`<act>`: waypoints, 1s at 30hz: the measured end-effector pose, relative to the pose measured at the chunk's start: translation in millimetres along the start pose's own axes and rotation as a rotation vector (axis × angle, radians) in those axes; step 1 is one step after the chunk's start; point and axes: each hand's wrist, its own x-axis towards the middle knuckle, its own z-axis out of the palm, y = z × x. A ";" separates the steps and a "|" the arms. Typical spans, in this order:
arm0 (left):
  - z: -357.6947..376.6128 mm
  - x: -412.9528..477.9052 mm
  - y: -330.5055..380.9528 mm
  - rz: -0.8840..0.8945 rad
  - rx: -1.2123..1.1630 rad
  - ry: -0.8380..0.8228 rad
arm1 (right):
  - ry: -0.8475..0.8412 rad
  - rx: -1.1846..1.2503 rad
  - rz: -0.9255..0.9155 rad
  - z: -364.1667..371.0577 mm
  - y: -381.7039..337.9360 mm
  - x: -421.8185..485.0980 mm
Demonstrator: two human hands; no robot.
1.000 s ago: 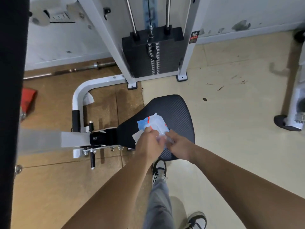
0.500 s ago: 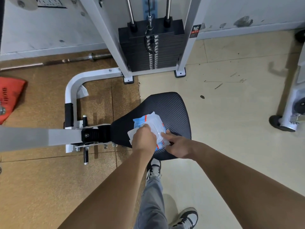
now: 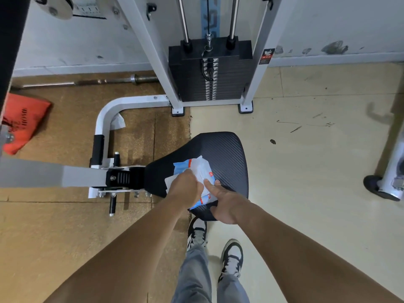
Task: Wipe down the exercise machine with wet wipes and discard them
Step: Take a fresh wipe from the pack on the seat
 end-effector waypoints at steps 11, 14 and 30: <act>-9.6 4.5 -22.8 0.080 -0.191 -0.134 | -0.008 0.082 -0.016 -0.9 7.1 5.3; -18.1 3.5 -25.4 0.012 -0.322 -0.197 | 0.002 0.088 -0.009 0.9 5.0 5.9; -8.9 -3.6 -28.7 0.004 -0.405 0.087 | -0.011 0.096 0.010 1.3 -0.4 10.9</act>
